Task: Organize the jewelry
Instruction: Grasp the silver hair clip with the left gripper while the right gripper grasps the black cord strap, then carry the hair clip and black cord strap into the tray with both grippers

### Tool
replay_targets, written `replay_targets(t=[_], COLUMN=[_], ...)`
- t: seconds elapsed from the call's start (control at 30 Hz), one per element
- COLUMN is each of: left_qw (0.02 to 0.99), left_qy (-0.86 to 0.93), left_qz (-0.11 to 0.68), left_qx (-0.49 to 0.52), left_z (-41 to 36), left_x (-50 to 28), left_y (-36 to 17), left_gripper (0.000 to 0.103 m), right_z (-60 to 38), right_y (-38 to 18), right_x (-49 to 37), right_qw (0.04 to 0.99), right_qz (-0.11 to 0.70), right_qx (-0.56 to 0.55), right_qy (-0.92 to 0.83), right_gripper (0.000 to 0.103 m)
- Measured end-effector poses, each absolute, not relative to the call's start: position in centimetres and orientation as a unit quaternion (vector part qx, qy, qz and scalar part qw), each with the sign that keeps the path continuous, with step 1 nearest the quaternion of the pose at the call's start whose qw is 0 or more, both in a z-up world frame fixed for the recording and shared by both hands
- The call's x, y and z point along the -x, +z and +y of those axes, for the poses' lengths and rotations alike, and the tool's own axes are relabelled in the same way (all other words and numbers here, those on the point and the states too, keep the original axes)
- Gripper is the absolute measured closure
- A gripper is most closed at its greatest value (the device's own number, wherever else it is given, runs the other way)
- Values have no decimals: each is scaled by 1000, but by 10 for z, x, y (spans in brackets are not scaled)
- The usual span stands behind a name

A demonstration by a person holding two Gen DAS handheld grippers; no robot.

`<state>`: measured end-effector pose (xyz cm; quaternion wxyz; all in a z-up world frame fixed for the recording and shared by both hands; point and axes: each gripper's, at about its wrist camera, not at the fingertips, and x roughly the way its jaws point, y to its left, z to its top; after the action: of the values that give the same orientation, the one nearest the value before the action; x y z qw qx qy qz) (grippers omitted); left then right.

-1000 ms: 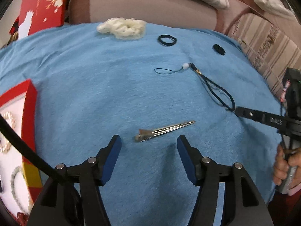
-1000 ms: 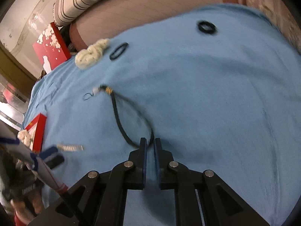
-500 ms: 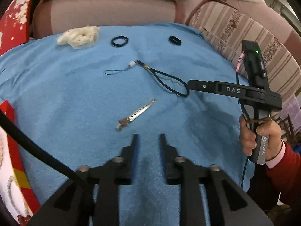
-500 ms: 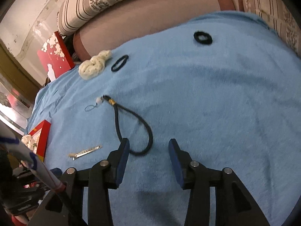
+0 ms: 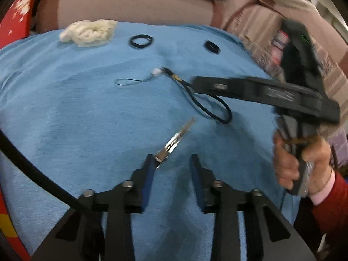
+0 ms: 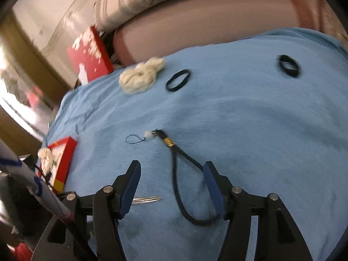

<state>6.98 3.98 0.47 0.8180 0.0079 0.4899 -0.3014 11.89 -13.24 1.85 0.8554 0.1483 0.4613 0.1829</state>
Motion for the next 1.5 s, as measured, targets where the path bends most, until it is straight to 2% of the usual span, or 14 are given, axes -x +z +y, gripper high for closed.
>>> replay_targets(t=[0.3, 0.43, 0.47, 0.53, 0.57, 0.67, 0.73, 0.77, 0.8, 0.83, 0.87, 0.97, 1.23, 1.5], left_qw=[818, 838, 841, 848, 852, 849, 841, 836, 839, 841, 841, 837, 869, 893], left_qy=[-308, -292, -291, -286, -281, -287, -290, -295, -292, -284, -276, -273, -220, -172], left_qz=[485, 460, 455, 445, 438, 437, 451, 459, 455, 455, 460, 473, 443, 414], left_qx=[-11, -39, -41, -45, -52, -70, -69, -64, -66, -71, -70, -22, 0, 52], left_z=[30, 32, 32, 32, 30, 19, 14, 12, 12, 12, 13, 24, 49, 118], left_x=[-68, -64, -64, -65, -66, -69, -73, -74, -71, -71, -73, -79, -70, -59], left_y=[4, 14, 17, 18, 17, 9, 1, -3, -2, -2, -2, -1, 32, 72], left_gripper=[68, 67, 65, 48, 45, 43, 43, 44, 55, 81, 91, 93, 93, 93], right_z=[-113, -113, -113, -115, -115, -116, -117, -117, -118, -119, -119, -120, -122, -105], right_y=[9, 6, 6, 5, 6, 7, 8, 9, 10, 12, 13, 17, 33, 47], right_x=[-131, -135, -135, -136, -136, -135, -135, -134, -134, -133, -132, -130, -120, -88], right_qw=[862, 865, 865, 863, 862, 860, 861, 861, 862, 863, 864, 867, 876, 865], right_qz=[469, 474, 475, 478, 478, 479, 478, 476, 475, 473, 471, 465, 442, 437], right_qx=[-90, -70, -67, -70, -75, -85, -91, -94, -97, -99, -100, -102, -120, -159], right_qy=[169, 149, 146, 150, 151, 151, 150, 150, 149, 148, 148, 145, 150, 191], right_gripper=[42, 57, 68, 83, 87, 93, 93, 93, 93, 93, 93, 93, 93, 93])
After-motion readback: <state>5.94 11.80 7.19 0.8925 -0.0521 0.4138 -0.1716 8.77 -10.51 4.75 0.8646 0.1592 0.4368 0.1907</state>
